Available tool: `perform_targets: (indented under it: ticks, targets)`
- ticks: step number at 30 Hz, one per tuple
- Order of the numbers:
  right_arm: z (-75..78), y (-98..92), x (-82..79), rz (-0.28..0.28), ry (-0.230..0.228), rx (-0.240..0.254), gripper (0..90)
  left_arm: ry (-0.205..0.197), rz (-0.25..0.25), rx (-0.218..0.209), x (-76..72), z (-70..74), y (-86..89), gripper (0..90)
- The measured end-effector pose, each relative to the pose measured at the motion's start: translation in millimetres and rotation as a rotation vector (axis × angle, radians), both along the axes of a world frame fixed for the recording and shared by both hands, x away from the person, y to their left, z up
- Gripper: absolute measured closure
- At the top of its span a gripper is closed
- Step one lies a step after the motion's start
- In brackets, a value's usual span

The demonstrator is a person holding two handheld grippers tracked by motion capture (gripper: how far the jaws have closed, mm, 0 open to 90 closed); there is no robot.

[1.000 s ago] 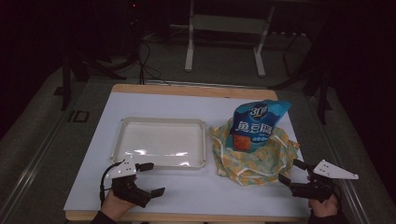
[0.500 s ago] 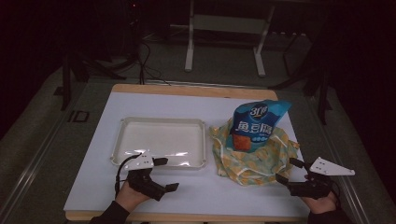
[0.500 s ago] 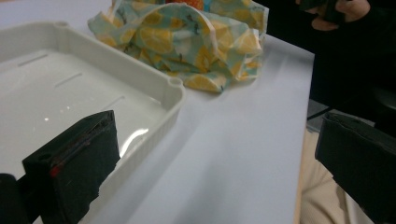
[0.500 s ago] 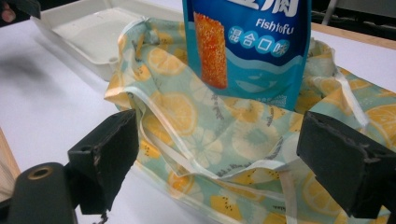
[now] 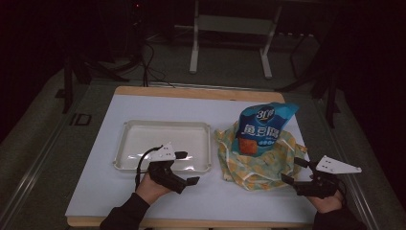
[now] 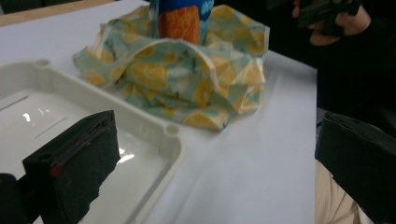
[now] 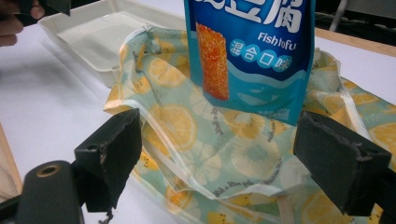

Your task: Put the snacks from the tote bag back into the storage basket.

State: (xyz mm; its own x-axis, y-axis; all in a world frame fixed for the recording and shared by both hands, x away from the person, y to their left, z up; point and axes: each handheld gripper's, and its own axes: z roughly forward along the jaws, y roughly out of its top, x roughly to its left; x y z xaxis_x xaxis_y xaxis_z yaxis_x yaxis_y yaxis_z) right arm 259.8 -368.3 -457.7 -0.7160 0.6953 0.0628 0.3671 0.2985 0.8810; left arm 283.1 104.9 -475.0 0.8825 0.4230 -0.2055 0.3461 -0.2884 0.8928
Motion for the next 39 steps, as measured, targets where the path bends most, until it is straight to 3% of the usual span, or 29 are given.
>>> perform_targets:
  ticks: [24, 31, 39]
  targets:
    - [15.6, 0.5, 19.9, -0.013, -0.059, 0.016, 21.0, -0.068, -0.032, -0.011, 36.3, 23.2, -46.0, 1.9]
    - [19.3, 1.8, 31.3, -0.025, -0.075, 0.015, 22.2, -0.092, -0.021, -0.001, 48.9, 31.9, -62.7, 3.9]
    - [22.7, 5.7, 43.0, -0.038, -0.086, 0.003, 22.8, -0.081, 0.019, 0.001, 68.9, 39.0, -79.0, 6.4]
